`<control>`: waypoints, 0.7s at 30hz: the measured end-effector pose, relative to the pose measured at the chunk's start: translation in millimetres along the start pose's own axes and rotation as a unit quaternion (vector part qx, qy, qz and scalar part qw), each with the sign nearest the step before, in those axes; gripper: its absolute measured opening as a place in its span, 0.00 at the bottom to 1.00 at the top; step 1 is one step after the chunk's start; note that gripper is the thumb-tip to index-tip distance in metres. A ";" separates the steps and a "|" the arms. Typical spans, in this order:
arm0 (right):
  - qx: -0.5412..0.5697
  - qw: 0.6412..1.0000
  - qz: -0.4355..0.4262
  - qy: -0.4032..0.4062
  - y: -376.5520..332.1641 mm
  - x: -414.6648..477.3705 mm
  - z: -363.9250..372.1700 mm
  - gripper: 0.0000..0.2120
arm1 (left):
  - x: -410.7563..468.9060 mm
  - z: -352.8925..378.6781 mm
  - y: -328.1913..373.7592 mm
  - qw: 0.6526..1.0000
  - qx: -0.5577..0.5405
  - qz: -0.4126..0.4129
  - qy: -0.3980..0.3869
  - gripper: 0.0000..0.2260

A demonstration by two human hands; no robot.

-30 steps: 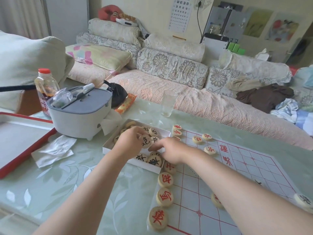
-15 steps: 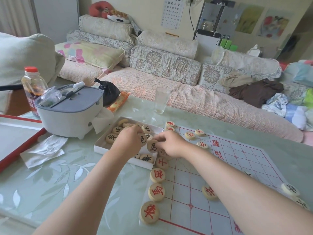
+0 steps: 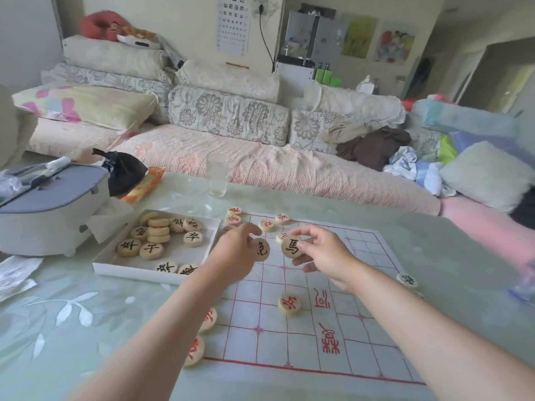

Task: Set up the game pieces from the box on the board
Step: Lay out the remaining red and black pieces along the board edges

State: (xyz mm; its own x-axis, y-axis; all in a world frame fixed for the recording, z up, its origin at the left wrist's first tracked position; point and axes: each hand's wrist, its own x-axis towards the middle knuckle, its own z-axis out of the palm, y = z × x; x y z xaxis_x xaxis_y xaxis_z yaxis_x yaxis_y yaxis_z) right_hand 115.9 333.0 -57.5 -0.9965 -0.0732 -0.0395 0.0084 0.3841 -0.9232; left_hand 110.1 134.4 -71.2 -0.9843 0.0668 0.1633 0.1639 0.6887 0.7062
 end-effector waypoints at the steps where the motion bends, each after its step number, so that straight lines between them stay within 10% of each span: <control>1: -0.017 1.000 0.003 0.021 6.0 -4.7 -12.7 0.14 | -1.8 7.1 8.8 1.000 -0.013 0.007 -0.014 0.13; 15: -0.343 0.930 0.111 -0.065 75.1 -52.4 -123.9 0.13 | -4.9 113.5 81.2 0.980 0.104 0.079 -0.153 0.10; 21: -0.417 0.903 0.079 -0.073 85.9 -55.3 -127.1 0.28 | 4.1 131.0 83.3 0.978 0.138 0.080 -0.133 0.12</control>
State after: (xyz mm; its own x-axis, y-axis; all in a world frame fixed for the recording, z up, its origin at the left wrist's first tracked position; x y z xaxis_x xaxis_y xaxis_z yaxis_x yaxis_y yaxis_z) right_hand 161.2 487.0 -86.1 -0.9663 -0.0532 -0.2517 0.0244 0.9551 -0.2954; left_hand 111.2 286.6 -101.9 -0.9358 0.3494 0.0465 0.3294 0.8201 0.4679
